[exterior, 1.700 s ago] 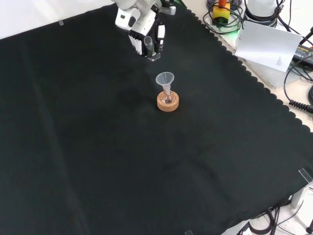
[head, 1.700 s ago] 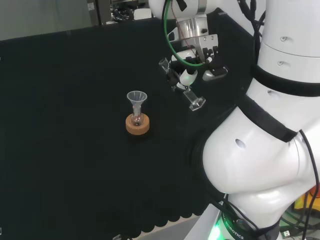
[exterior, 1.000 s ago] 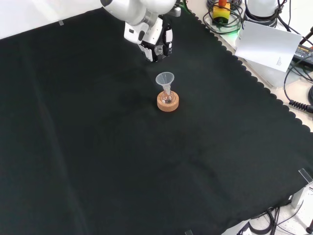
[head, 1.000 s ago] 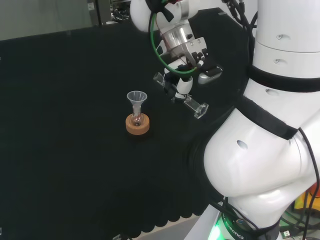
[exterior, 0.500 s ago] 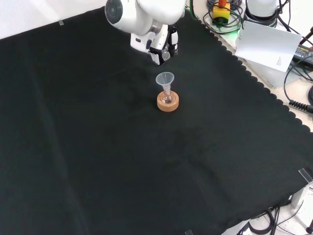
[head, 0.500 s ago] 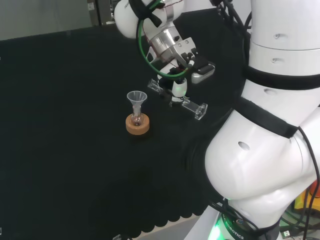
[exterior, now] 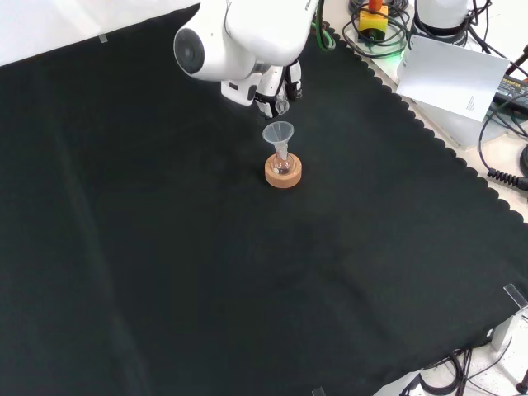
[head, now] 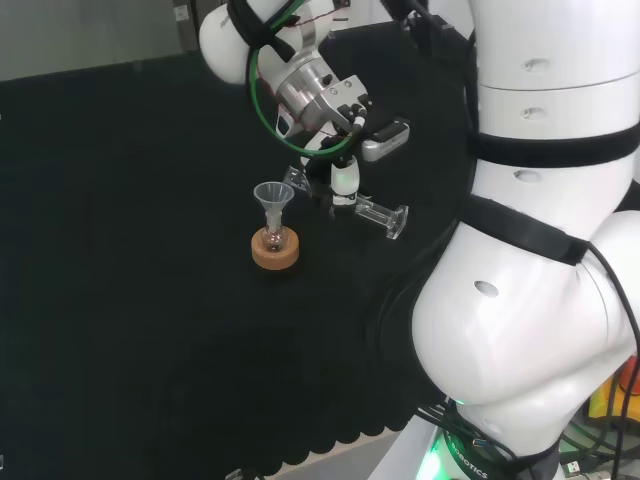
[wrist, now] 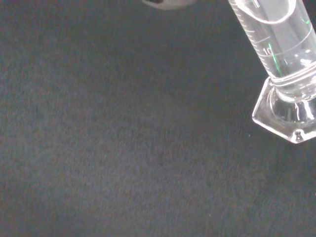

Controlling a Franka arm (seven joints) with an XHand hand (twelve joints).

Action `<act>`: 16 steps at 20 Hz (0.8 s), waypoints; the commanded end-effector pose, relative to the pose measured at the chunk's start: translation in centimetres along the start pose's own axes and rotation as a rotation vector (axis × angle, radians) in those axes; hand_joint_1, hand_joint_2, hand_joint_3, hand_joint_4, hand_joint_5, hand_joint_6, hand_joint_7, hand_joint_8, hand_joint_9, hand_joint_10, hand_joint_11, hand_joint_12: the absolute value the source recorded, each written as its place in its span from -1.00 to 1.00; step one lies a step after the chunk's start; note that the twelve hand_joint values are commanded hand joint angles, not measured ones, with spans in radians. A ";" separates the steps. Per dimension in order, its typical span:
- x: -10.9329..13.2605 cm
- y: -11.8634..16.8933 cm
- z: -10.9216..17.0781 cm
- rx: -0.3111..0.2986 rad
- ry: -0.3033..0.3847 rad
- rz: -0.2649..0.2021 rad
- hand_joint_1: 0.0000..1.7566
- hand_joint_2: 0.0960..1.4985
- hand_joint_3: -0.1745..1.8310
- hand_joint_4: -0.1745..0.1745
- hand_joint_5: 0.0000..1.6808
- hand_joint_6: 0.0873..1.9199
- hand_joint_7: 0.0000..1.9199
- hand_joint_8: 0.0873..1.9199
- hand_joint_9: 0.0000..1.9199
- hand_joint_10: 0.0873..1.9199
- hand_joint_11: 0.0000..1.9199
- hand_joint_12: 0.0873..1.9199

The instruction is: Pour the water from the graduated cylinder into the round-bottom flask.

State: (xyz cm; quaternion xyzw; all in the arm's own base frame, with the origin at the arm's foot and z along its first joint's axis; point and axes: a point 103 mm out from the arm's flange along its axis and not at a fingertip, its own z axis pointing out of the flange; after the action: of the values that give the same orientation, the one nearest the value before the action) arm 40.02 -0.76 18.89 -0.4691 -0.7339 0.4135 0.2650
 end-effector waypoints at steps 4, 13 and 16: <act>0.7 -0.3 -1.0 0.126 -0.031 0.046 0.41 0.51 -0.83 -1.00 0.05 0.13 -0.04 0.13 0.43 -0.98 0.21 -0.17; 1.1 -0.7 -1.6 0.222 -0.044 0.086 0.42 0.51 -0.83 -1.00 0.06 0.12 -0.03 0.12 0.44 -0.98 0.21 -0.17; 1.2 -0.7 -1.8 0.254 -0.051 0.098 0.42 0.51 -0.83 -1.00 0.06 0.12 -0.03 0.12 0.44 -0.98 0.22 -0.17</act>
State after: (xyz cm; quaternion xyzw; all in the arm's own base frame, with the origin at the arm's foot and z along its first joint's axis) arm 40.45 0.54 20.18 -0.4588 -0.6792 0.4996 0.2805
